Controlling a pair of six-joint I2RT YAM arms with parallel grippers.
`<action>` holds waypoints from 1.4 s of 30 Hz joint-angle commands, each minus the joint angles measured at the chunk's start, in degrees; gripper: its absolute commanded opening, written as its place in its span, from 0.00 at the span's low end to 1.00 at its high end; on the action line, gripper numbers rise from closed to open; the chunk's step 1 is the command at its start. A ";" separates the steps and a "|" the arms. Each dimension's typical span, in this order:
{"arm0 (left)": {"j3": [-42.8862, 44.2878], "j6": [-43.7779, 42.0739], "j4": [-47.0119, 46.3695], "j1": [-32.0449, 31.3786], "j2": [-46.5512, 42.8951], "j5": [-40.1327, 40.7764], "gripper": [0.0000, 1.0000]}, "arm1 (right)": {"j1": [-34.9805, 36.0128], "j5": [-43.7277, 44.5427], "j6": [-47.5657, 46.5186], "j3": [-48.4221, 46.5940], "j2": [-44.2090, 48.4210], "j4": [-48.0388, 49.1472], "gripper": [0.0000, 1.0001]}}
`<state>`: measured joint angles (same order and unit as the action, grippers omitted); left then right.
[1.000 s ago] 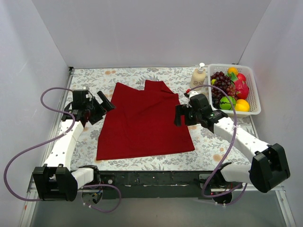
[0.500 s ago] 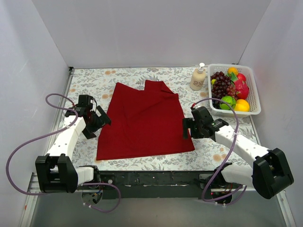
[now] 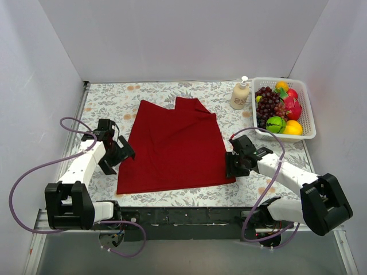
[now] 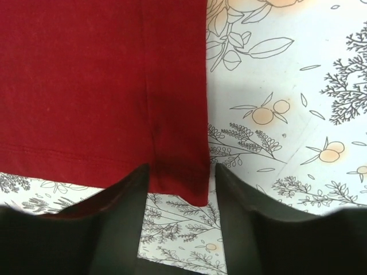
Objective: Pin the brooch onto the clothing
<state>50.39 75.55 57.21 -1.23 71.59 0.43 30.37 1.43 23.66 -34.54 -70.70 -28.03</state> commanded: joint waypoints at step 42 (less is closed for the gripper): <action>-9.60 2.23 2.82 -2.01 -8.22 -13.26 0.79 | -26.76 -14.88 -3.36 -7.38 -4.01 3.60 0.01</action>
<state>42.59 75.99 58.70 -1.67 65.73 -10.46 4.89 -11.38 21.04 -39.77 -74.61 -26.41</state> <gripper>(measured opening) 0.849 0.033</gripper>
